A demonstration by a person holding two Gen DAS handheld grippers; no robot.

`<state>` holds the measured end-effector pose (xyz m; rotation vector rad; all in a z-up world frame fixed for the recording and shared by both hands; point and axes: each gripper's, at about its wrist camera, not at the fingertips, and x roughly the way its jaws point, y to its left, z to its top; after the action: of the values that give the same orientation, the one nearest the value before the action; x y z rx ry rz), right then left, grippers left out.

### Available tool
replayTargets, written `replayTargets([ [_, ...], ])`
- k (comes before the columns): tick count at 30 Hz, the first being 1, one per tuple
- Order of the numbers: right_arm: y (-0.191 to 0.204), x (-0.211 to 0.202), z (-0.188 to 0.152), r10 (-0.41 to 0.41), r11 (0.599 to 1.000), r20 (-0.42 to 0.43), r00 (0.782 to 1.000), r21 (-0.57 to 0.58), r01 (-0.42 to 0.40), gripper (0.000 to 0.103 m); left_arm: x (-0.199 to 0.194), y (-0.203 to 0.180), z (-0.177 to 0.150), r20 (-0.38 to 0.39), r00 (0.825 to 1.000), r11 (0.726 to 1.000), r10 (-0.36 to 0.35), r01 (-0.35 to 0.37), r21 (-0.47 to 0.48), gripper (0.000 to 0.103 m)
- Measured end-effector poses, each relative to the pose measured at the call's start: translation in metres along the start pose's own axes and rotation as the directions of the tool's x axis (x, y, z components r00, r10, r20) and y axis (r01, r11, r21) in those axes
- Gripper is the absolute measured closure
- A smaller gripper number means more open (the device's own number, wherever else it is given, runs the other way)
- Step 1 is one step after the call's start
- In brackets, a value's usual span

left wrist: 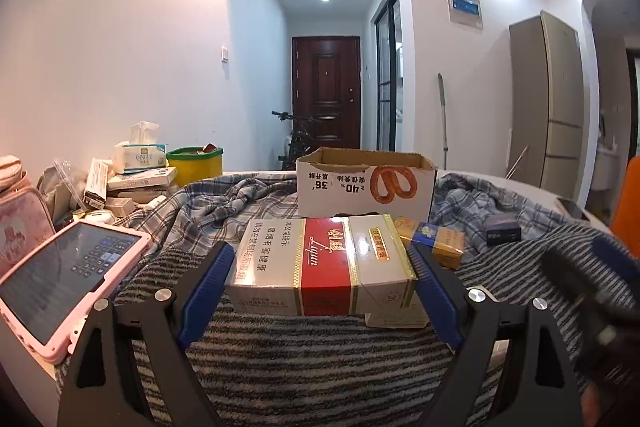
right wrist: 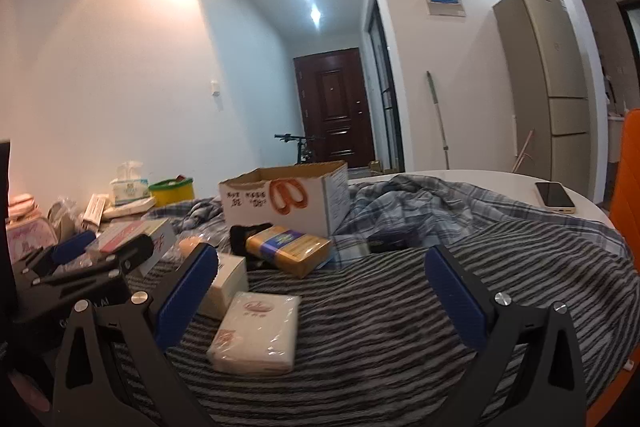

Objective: Organize objects
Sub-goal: 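Grasp the white wrapped tissue pack with the right tool while the left holds the carton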

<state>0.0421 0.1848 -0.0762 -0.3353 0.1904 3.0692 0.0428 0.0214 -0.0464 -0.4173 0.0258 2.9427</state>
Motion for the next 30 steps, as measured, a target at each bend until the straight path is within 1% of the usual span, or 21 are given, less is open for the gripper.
replayTargets([
  [3, 0.009, 0.006, -0.011, 0.033, 0.999, -0.019, 0.999, 0.004, -0.033, 0.001, -0.004, 0.000, -0.005, 0.029, 0.999, 1.000, -0.015, 0.015, -0.002, 0.014],
  [5, 0.011, 0.008, -0.018, 0.049, 0.998, -0.017, 0.999, 0.026, -0.049, 0.007, -0.001, 0.001, -0.007, 0.022, 1.000, 1.000, 0.006, -0.006, -0.002, 0.014],
  [6, 0.012, 0.010, -0.020, 0.048, 0.998, -0.021, 0.999, 0.034, -0.047, 0.008, 0.001, 0.002, -0.008, 0.007, 1.000, 1.000, 0.016, -0.016, -0.007, 0.014],
  [8, 0.012, 0.015, -0.022, 0.031, 0.999, -0.043, 0.999, 0.038, -0.030, 0.009, 0.002, 0.005, -0.008, 0.001, 1.000, 0.999, 0.011, -0.011, -0.030, 0.014],
  [11, 0.010, 0.019, -0.026, 0.029, 0.999, -0.057, 0.998, 0.044, -0.026, 0.017, 0.000, 0.009, -0.008, 0.003, 0.999, 0.998, 0.054, -0.054, -0.037, 0.014],
  [12, 0.010, 0.021, -0.028, 0.035, 0.999, -0.063, 0.997, 0.042, -0.032, 0.017, 0.000, 0.010, -0.009, 0.001, 0.998, 0.998, 0.058, -0.058, -0.029, 0.014],
  [15, 0.017, 0.026, -0.033, 0.052, 0.999, -0.083, 0.995, 0.017, -0.050, 0.019, -0.002, 0.014, -0.011, 0.003, 0.999, 0.998, 0.054, -0.054, -0.031, 0.014],
  [19, 0.028, 0.027, -0.038, 0.032, 0.999, -0.065, 0.997, -0.041, -0.034, 0.022, -0.005, 0.020, -0.016, 0.033, 0.999, 0.998, 0.043, -0.042, -0.046, 0.014],
  [22, 0.034, 0.028, -0.042, 0.015, 0.997, -0.062, 0.998, -0.080, -0.020, 0.026, -0.004, 0.016, -0.018, 0.035, 0.998, 0.998, 0.049, -0.048, -0.029, 0.014],
  [24, 0.035, 0.031, -0.043, 0.022, 0.996, -0.078, 0.997, -0.084, -0.028, 0.032, -0.005, 0.012, -0.018, 0.039, 0.998, 0.999, 0.052, -0.052, -0.017, 0.014],
  [28, 0.029, 0.036, -0.044, 0.039, 0.997, -0.105, 0.994, -0.055, -0.045, 0.042, -0.005, 0.013, -0.018, 0.044, 0.998, 0.999, 0.048, -0.048, -0.015, 0.014],
  [30, 0.028, 0.040, -0.044, 0.047, 0.998, -0.128, 0.991, -0.045, -0.053, 0.048, -0.005, 0.013, -0.018, 0.040, 0.998, 0.999, 0.044, -0.044, -0.020, 0.014],
])
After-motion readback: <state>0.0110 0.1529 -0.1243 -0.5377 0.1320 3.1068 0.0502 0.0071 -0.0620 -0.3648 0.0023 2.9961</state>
